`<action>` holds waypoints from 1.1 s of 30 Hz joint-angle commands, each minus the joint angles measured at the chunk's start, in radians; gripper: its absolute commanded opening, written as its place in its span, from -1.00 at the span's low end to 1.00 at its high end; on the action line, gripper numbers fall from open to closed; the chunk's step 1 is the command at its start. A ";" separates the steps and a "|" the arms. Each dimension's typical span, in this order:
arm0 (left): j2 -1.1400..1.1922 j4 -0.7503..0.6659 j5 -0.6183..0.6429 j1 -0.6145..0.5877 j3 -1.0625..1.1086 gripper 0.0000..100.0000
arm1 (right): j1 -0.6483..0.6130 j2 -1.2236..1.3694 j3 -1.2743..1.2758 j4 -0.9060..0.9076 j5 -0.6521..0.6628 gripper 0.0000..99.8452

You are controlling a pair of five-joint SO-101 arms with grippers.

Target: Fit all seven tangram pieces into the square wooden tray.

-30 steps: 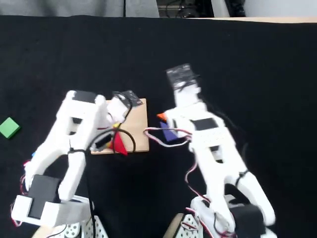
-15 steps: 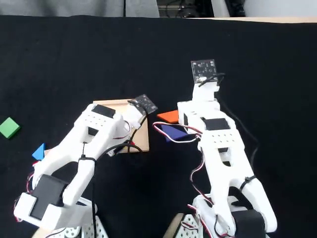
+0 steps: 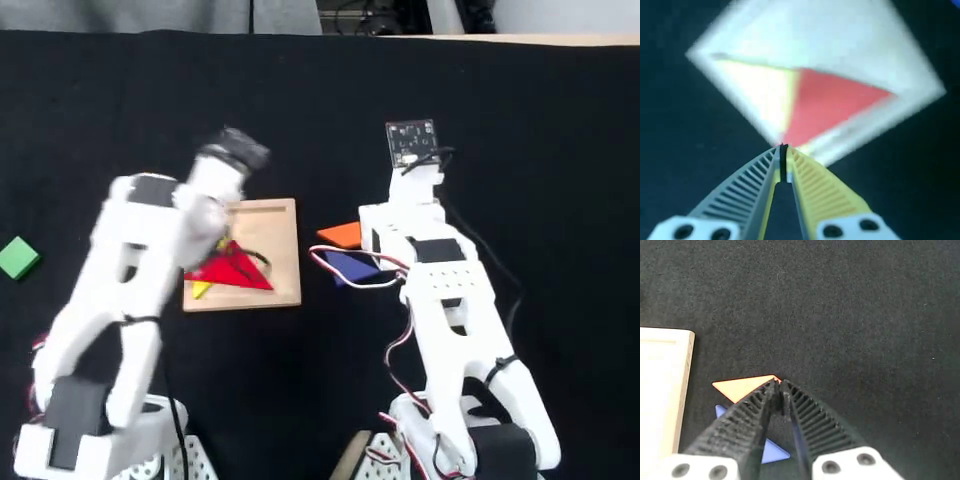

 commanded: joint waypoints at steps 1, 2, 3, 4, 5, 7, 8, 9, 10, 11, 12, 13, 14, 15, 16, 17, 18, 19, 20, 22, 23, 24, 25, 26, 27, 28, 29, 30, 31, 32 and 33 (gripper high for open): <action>0.003 -0.158 -0.018 -0.097 0.030 -0.94 | -0.015 -0.036 -0.004 -0.018 0.012 -0.97; 0.018 -0.178 -0.017 -0.077 0.061 -0.94 | -0.017 -0.036 -0.004 -0.018 0.012 -0.97; 0.028 -0.195 -0.017 -0.058 0.088 -0.94 | -0.017 -0.036 -0.004 -0.018 0.012 -0.97; 0.035 -0.207 -0.017 -0.039 0.108 -0.94 | -0.017 -0.036 -0.004 -0.018 0.012 -0.97; 0.043 -0.224 -0.017 -0.025 0.124 -0.94 | -0.017 -0.036 -0.004 -0.018 0.012 -0.97; 0.052 -0.262 -0.015 -0.010 0.143 -0.94 | -0.017 -0.035 -0.001 -0.018 0.012 -0.97; 0.057 -0.276 -0.012 -0.010 0.150 -0.94 | -0.017 -0.035 0.004 -0.020 0.014 -0.97; 0.057 -0.292 0.005 -0.010 0.156 -0.94 | -0.017 -0.035 0.004 -0.023 0.014 -0.97; 0.057 -0.310 0.026 -0.015 0.163 -0.94 | -0.025 -0.035 0.007 -0.031 0.014 -0.97; 0.057 -0.327 0.038 -0.016 0.173 -0.94 | -0.032 -0.035 0.007 -0.034 0.014 -0.97; 0.057 -0.341 0.043 -0.016 0.182 -0.94 | -0.040 -0.035 0.008 -0.034 0.014 -0.97; 0.057 -0.350 0.043 -0.015 0.189 -0.94 | -0.046 -0.035 0.012 -0.034 0.014 -0.97; 0.057 -0.358 0.043 -0.010 0.200 -0.94 | -0.048 -0.035 0.018 -0.040 0.017 -0.97; 0.058 -0.367 0.044 -0.007 0.213 -0.94 | -0.052 -0.036 0.019 -0.040 0.034 -0.97; 0.058 -0.381 0.046 0.004 0.226 -0.94 | -0.054 -0.036 0.022 -0.040 0.054 -0.97; 0.058 -0.390 0.046 0.015 0.239 -0.94 | -0.054 -0.036 0.022 -0.040 0.063 -0.97; 0.057 -0.391 0.046 0.027 0.249 -0.94 | -0.060 -0.038 0.024 -0.040 0.069 -0.97; 0.054 -0.390 0.048 0.038 0.259 -0.94 | -0.064 -0.039 0.025 -0.040 0.071 -0.97; 0.049 -0.384 0.048 0.056 0.266 -0.94 | -0.068 -0.041 0.027 -0.040 0.072 -0.97; 0.048 -0.344 0.048 0.085 0.266 -0.94 | -0.069 -0.041 0.027 -0.040 0.074 -0.97; 0.048 -0.322 0.048 0.099 0.266 -0.94 | -0.069 -0.041 0.027 -0.040 0.075 -0.97; 0.046 -0.302 0.048 0.117 0.266 -0.94 | -0.069 -0.042 0.027 -0.040 0.075 -0.97; 0.046 -0.285 0.048 0.130 0.266 -0.94 | -0.069 -0.042 0.027 -0.040 0.075 -0.97; 0.046 -0.275 0.048 0.140 0.266 -0.94 | -0.069 -0.042 0.027 -0.040 0.075 -0.97; 0.046 -0.269 0.048 0.148 0.266 -0.94 | -0.069 -0.042 0.027 -0.040 0.075 -0.97; 0.046 -0.270 0.048 0.150 0.265 -0.94 | -0.069 -0.042 0.027 -0.040 0.075 -0.97; 0.046 -0.272 0.048 0.145 0.260 -0.94 | -0.069 -0.042 0.027 -0.040 0.075 -0.97; 0.044 -0.267 0.048 0.133 0.242 -0.94 | -0.069 -0.042 0.027 -0.040 0.075 -0.97; 0.038 -0.264 0.054 0.110 0.226 -0.94 | -0.069 -0.042 0.027 -0.040 0.075 -0.97; 0.026 -0.264 0.078 0.077 0.208 -0.94 | -0.069 -0.042 0.027 -0.040 0.075 -0.97; 0.006 -0.264 0.120 0.035 0.191 -0.94 | -0.069 -0.042 0.027 -0.040 0.075 -0.97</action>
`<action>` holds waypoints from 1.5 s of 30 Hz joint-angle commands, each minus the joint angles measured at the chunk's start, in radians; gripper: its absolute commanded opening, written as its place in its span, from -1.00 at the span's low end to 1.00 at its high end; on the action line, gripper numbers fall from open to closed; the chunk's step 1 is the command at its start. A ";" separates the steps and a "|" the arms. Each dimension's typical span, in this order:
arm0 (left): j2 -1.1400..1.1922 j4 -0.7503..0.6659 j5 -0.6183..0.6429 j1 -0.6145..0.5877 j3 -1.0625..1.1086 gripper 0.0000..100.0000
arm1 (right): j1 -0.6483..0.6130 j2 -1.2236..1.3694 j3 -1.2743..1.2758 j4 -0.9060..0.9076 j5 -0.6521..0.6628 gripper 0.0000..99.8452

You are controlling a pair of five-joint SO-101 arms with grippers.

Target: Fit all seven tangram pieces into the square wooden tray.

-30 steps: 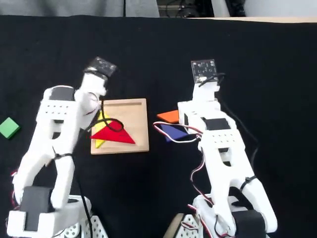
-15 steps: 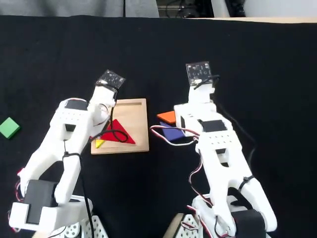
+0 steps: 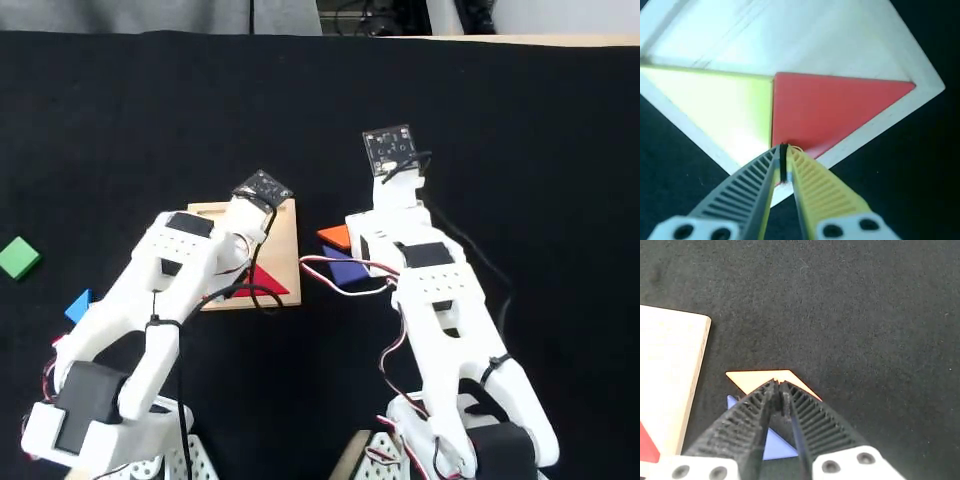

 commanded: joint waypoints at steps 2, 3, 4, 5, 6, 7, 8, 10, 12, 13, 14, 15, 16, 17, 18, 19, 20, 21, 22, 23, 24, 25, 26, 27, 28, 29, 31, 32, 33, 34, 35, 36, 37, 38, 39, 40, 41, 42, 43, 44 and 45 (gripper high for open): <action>-0.120 0.011 0.172 -0.211 -0.105 -0.94 | -0.014 -0.042 -0.002 -0.020 0.009 -0.97; -0.160 0.009 0.218 -0.269 -0.111 -0.94 | -0.014 -0.042 -0.002 -0.020 0.011 -0.97; -0.204 0.005 0.264 -0.325 -0.108 -0.94 | -0.014 -0.042 -0.004 -0.020 0.011 -0.97; -0.250 0.005 0.302 -0.372 -0.094 -0.94 | -0.014 -0.038 -0.005 -0.020 0.011 -0.97; -0.293 0.002 0.331 -0.412 -0.070 -0.94 | -0.014 -0.036 -0.007 -0.020 0.011 -0.97; -0.328 -0.005 0.361 -0.433 -0.036 -0.94 | -0.018 -0.036 -0.007 -0.020 0.011 -0.97; -0.365 -0.020 0.382 -0.449 0.010 -0.94 | -0.029 -0.036 -0.007 -0.020 0.011 -0.97; -0.437 -0.074 0.414 -0.470 0.133 -0.94 | -0.060 -0.035 -0.004 -0.018 0.028 -0.97; -0.496 -0.149 0.433 -0.519 0.246 -0.94 | -0.117 -0.033 -0.001 -0.012 0.091 -0.97; -0.525 -0.184 0.434 -0.556 0.288 -0.94 | -0.149 -0.025 -0.010 0.000 0.123 -0.98; -0.551 -0.206 0.434 -0.598 0.312 -0.94 | -0.173 -0.013 -0.027 0.028 0.144 -0.98; -0.568 -0.207 0.434 -0.639 0.320 -0.94 | -0.198 0.005 -0.068 0.066 0.150 -0.98; -0.583 -0.193 0.433 -0.671 0.323 -0.94 | -0.221 0.033 -0.117 0.115 0.143 -0.98; -0.591 -0.169 0.430 -0.694 0.323 -0.94 | -0.239 0.068 -0.183 0.163 0.129 -0.98; -0.588 -0.149 0.428 -0.704 0.328 -0.94 | -0.258 0.111 -0.252 0.207 0.118 -0.98; -0.582 -0.137 0.428 -0.707 0.329 -0.94 | -0.276 0.163 -0.320 0.244 0.110 -0.98; -0.571 -0.132 0.427 -0.708 0.331 -0.94 | -0.293 0.220 -0.384 0.275 0.104 -0.98; -0.557 -0.132 0.427 -0.710 0.334 -0.94 | -0.311 0.282 -0.449 0.304 0.100 -0.98; -0.539 -0.135 0.427 -0.714 0.334 -0.94 | -0.331 0.343 -0.506 0.324 0.101 -0.98; -0.519 -0.144 0.427 -0.725 0.334 -0.94 | -0.351 0.407 -0.555 0.336 0.101 -0.98; -0.497 -0.169 0.430 -0.736 0.335 -0.94 | -0.370 0.467 -0.598 0.345 0.101 -0.98; -0.473 -0.199 0.433 -0.750 0.338 -0.94 | -0.387 0.529 -0.633 0.348 0.101 -0.98; -0.450 -0.227 0.434 -0.765 0.338 -0.94 | -0.404 0.581 -0.664 0.350 0.101 -0.98; -0.425 -0.241 0.434 -0.779 0.332 -0.94 | -0.419 0.633 -0.691 0.351 0.101 -0.98; -0.407 -0.252 0.436 -0.792 0.326 -0.94 | -0.430 0.679 -0.717 0.353 0.101 -0.98; -0.387 -0.250 0.436 -0.805 0.314 -0.94 | -0.436 0.716 -0.737 0.353 0.101 -0.98; -0.345 -0.233 0.437 -0.826 0.278 -0.94 | -0.436 0.780 -0.769 0.350 0.106 -0.98; -0.328 -0.226 0.451 -0.834 0.262 -0.94 | -0.433 0.803 -0.785 0.351 0.107 -0.98; -0.313 -0.222 0.468 -0.839 0.252 -0.94 | -0.433 0.816 -0.799 0.356 0.107 -0.98; -0.299 -0.222 0.477 -0.839 0.246 -0.94 | -0.431 0.817 -0.803 0.356 0.107 -0.98; -0.287 -0.222 0.480 -0.835 0.242 -0.94 | -0.430 0.817 -0.805 0.361 0.107 -0.98; -0.278 -0.227 0.479 -0.834 0.239 -0.94 | -0.431 0.817 -0.806 0.362 0.107 -0.98; -0.275 -0.230 0.479 -0.834 0.239 -0.94 | -0.433 0.817 -0.805 0.362 0.107 -0.98; -0.273 -0.230 0.479 -0.834 0.239 -0.94 | -0.433 0.817 -0.803 0.362 0.107 -0.98; -0.272 -0.230 0.479 -0.834 0.239 -0.94 | -0.434 0.817 -0.803 0.362 0.107 -0.98; -0.272 -0.230 0.479 -0.832 0.239 -0.94 | -0.434 0.817 -0.803 0.365 0.107 -0.98; -0.272 -0.230 0.479 -0.832 0.239 -0.94 | -0.434 0.817 -0.806 0.377 0.109 -0.98; -0.272 -0.230 0.479 -0.832 0.239 -0.94 | -0.436 0.817 -0.809 0.388 0.109 -0.98; -0.272 -0.230 0.479 -0.832 0.239 -0.94 | -0.436 0.817 -0.809 0.396 0.109 -0.98; -0.272 -0.232 0.479 -0.832 0.239 -0.94 | -0.440 0.812 -0.811 0.400 0.109 -0.98; -0.272 -0.232 0.479 -0.832 0.239 -0.94 | -0.450 0.805 -0.812 0.407 0.109 -0.98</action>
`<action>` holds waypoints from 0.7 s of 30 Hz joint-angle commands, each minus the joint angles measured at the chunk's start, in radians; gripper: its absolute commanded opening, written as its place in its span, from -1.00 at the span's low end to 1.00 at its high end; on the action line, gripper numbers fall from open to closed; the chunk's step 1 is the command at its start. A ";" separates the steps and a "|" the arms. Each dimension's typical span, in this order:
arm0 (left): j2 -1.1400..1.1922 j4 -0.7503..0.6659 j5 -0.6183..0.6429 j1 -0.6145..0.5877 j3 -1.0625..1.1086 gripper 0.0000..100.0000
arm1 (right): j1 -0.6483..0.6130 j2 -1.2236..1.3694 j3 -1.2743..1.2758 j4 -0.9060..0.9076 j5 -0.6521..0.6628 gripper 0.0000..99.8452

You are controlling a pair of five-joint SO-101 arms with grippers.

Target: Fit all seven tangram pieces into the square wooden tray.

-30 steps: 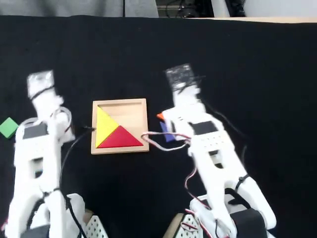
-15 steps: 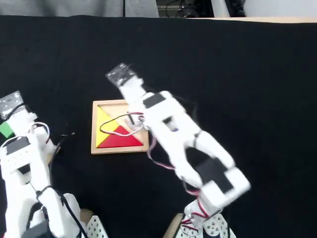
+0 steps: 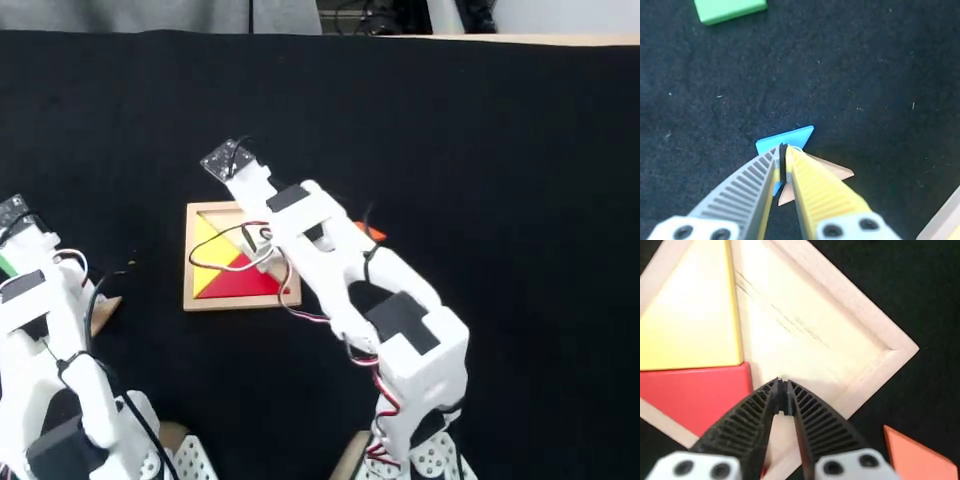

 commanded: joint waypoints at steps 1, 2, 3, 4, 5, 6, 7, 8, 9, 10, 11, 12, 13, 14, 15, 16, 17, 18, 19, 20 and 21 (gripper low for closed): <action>0.000 -0.005 0.009 -0.007 -0.053 -0.94 | -0.034 -0.019 -0.053 0.020 -0.003 -0.98; -0.002 -0.005 0.009 -0.007 -0.053 -0.94 | -0.040 -0.025 -0.051 0.028 -0.003 -0.98; -0.002 -0.005 0.009 -0.007 -0.053 -0.94 | -0.049 -0.031 -0.051 0.037 -0.003 -0.98; -0.002 -0.005 0.009 -0.007 -0.053 -0.94 | -0.061 -0.036 -0.051 0.043 -0.003 -0.98; -0.002 -0.005 0.009 -0.007 -0.053 -0.94 | -0.071 -0.039 -0.051 0.048 -0.003 -0.98; -0.002 -0.005 0.009 -0.007 -0.053 -0.94 | -0.075 -0.036 -0.051 0.048 -0.003 -0.98; -0.002 -0.005 0.009 -0.007 -0.053 -0.94 | -0.080 -0.035 -0.051 0.048 -0.003 -0.98; -0.002 -0.005 0.009 -0.007 -0.053 -0.94 | -0.081 -0.033 -0.051 0.046 -0.003 -0.98; -0.002 -0.005 0.009 -0.008 -0.053 -0.94 | -0.081 -0.033 -0.051 0.046 -0.003 -0.98; -0.002 -0.005 0.009 -0.010 -0.053 -0.94 | -0.078 -0.039 -0.051 0.046 -0.003 -0.98; -0.002 -0.005 0.011 -0.012 -0.053 -0.94 | -0.068 -0.042 -0.051 0.046 -0.003 -0.98; -0.002 -0.005 0.011 -0.013 -0.053 -0.94 | -0.051 -0.045 -0.054 0.049 -0.003 -0.98; -0.002 -0.005 0.012 -0.015 -0.053 -0.94 | -0.031 -0.054 -0.058 0.052 -0.003 -0.98; -0.002 -0.005 0.014 -0.015 -0.053 -0.94 | -0.005 -0.071 -0.058 0.052 -0.003 -0.98; -0.002 -0.005 0.014 -0.013 -0.053 -0.94 | 0.025 -0.090 -0.056 0.054 -0.009 -0.98; -0.002 -0.005 0.014 -0.010 -0.053 -0.94 | 0.052 -0.113 -0.051 0.054 -0.011 -0.98; -0.002 -0.005 0.014 -0.010 -0.053 -0.94 | 0.077 -0.137 -0.047 0.054 -0.011 -0.98; -0.002 -0.006 0.014 -0.008 -0.053 -0.94 | 0.097 -0.162 -0.033 0.052 -0.011 -0.98; -0.002 -0.006 0.014 -0.008 -0.053 -0.94 | 0.109 -0.186 -0.013 0.048 -0.011 -0.98; -0.002 -0.006 0.014 -0.008 -0.053 -0.94 | 0.115 -0.206 0.005 0.041 -0.011 -0.98; -0.002 -0.006 0.014 -0.008 -0.053 -0.94 | 0.117 -0.223 0.028 0.028 -0.011 -0.98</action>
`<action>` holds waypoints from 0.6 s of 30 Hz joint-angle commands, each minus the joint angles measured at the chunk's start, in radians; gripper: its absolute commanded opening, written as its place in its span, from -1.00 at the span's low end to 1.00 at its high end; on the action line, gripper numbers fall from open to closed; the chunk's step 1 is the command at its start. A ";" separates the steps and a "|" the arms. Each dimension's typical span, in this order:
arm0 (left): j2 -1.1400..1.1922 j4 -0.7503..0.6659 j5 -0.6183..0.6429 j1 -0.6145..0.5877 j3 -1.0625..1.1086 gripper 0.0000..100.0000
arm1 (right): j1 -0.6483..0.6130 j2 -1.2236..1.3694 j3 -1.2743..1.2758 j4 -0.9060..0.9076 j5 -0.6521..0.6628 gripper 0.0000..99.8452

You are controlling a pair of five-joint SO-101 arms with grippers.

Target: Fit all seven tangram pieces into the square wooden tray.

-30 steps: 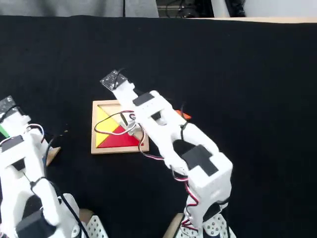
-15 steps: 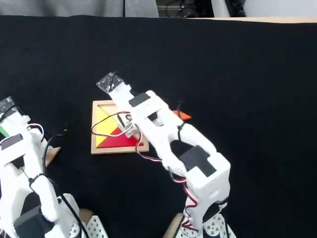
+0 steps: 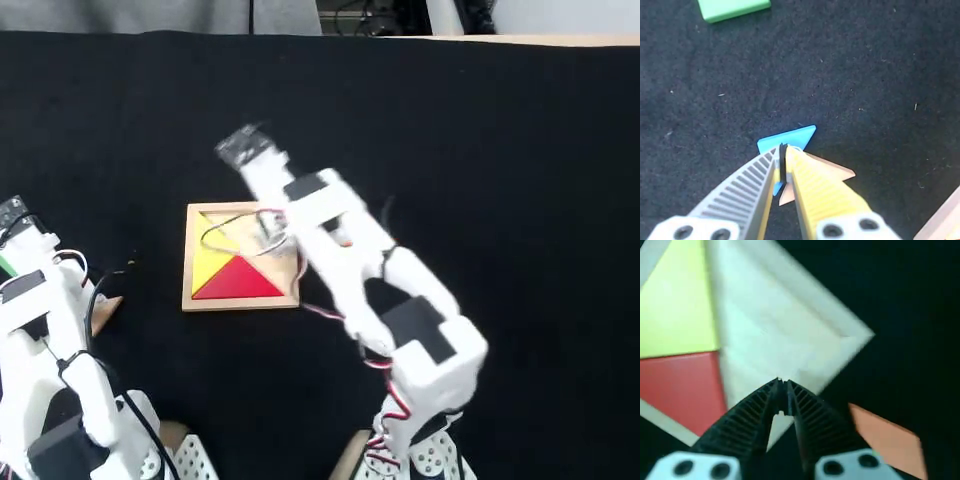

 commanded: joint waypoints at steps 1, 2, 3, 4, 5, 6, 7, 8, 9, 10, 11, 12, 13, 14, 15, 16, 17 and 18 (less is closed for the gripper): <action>-0.002 -0.006 0.005 -0.004 -0.053 -0.94 | 0.026 -0.116 0.045 -0.034 -0.009 -0.98; -0.002 -0.006 0.006 -0.004 -0.053 -0.94 | 0.023 -0.133 0.074 -0.061 -0.009 -0.98; -0.002 -0.006 0.006 -0.004 -0.053 -0.94 | 0.011 -0.150 0.099 -0.094 -0.009 -0.98; -0.002 -0.006 0.006 -0.005 -0.053 -0.94 | -0.002 -0.162 0.119 -0.132 -0.008 -0.98; -0.002 -0.006 0.008 -0.008 -0.053 -0.94 | -0.017 -0.168 0.128 -0.172 -0.003 -0.98; -0.002 -0.006 0.008 -0.012 -0.054 -0.94 | -0.040 -0.170 0.130 -0.209 -0.003 -0.98; -0.002 -0.006 0.008 -0.013 -0.059 -0.94 | -0.066 -0.168 0.131 -0.242 -0.002 -0.98; -0.002 -0.006 0.008 -0.013 -0.061 -0.94 | -0.091 -0.159 0.130 -0.272 0.003 -0.98; -0.002 -0.006 0.008 -0.019 -0.061 -0.94 | -0.115 -0.143 0.117 -0.292 0.023 -0.98; -0.002 -0.006 0.008 -0.031 -0.061 -0.94 | -0.143 -0.125 0.099 -0.301 0.048 -0.98; -0.002 -0.006 0.009 -0.041 -0.062 -0.94 | -0.163 -0.099 0.079 -0.301 0.071 -0.98; -0.002 -0.006 0.020 -0.048 -0.062 -0.94 | -0.175 -0.068 0.058 -0.301 0.084 -0.98; -0.002 -0.006 0.038 -0.056 -0.062 -0.94 | -0.180 -0.035 0.031 -0.296 0.091 -0.98; -0.002 -0.006 0.051 -0.058 -0.064 -0.94 | -0.181 0.001 0.005 -0.295 0.089 -0.98; -0.002 -0.006 0.057 -0.058 -0.064 -0.94 | -0.180 0.033 -0.016 -0.295 0.089 -0.98; -0.002 -0.006 0.057 -0.058 -0.064 -0.94 | -0.172 0.061 -0.031 -0.295 0.089 -0.98; -0.002 -0.006 0.057 -0.054 -0.064 -0.94 | -0.166 0.087 -0.045 -0.287 0.089 -0.98; -0.002 -0.006 0.055 -0.053 -0.064 -0.94 | -0.163 0.105 -0.062 -0.269 0.089 -0.98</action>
